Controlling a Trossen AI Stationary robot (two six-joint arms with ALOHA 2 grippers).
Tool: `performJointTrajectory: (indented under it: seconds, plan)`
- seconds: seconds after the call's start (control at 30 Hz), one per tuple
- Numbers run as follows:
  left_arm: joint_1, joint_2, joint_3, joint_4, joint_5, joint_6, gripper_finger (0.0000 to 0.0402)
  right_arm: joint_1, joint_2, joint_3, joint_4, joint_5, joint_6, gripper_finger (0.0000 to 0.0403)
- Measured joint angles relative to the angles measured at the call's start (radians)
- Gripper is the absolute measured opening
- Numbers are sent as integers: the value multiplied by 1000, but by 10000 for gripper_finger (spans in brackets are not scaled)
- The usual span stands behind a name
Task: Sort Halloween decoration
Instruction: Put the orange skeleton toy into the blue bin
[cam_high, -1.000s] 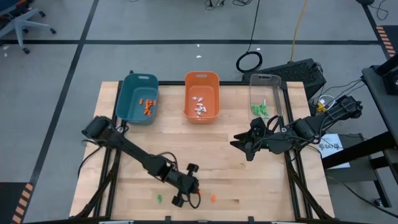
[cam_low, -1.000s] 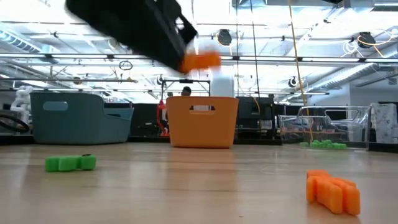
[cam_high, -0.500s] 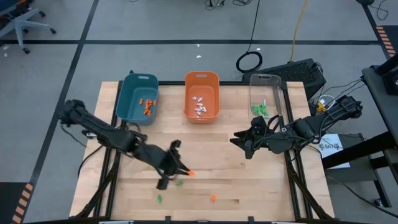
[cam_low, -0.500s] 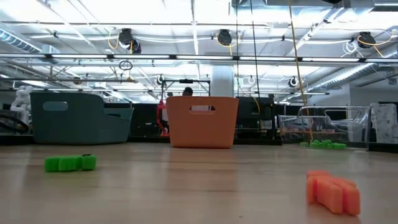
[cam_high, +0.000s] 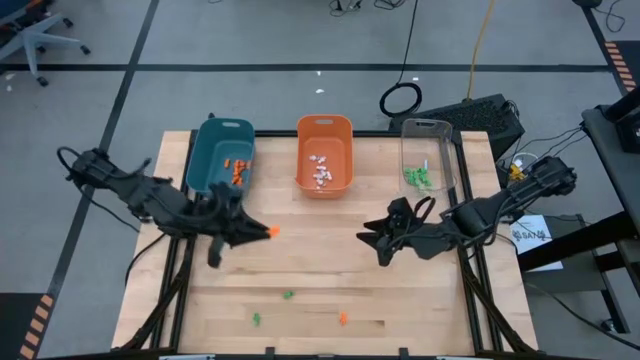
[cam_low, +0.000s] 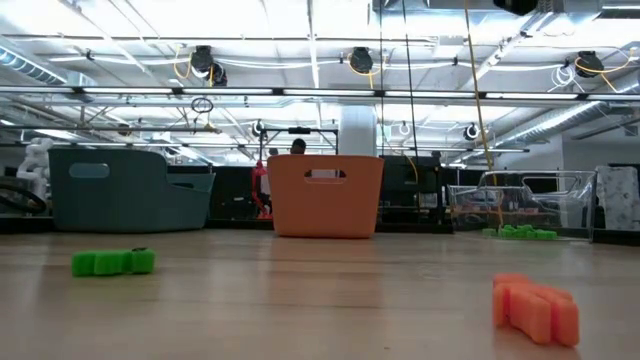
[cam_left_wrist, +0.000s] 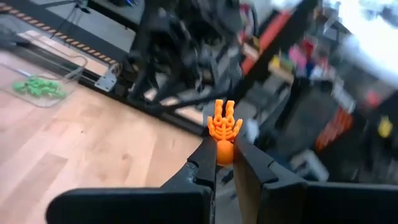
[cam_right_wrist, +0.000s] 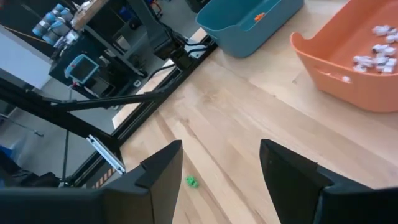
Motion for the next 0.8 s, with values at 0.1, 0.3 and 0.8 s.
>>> performJointTrajectory:
  seconds: [0.1, 0.3, 0.8]
  plan:
    - [0, -40, 0, 7, -24, -79, 28, 0, 25, 0, 26, -1, 0, 200]
    - [0, -90, 0, 25, -65, -198, 28, 0, 63, 0, 61, -2, -2, 200]
    - [2, -145, 1, 18, -109, -328, 29, -2, 73, 0, 58, -3, -52, 200]
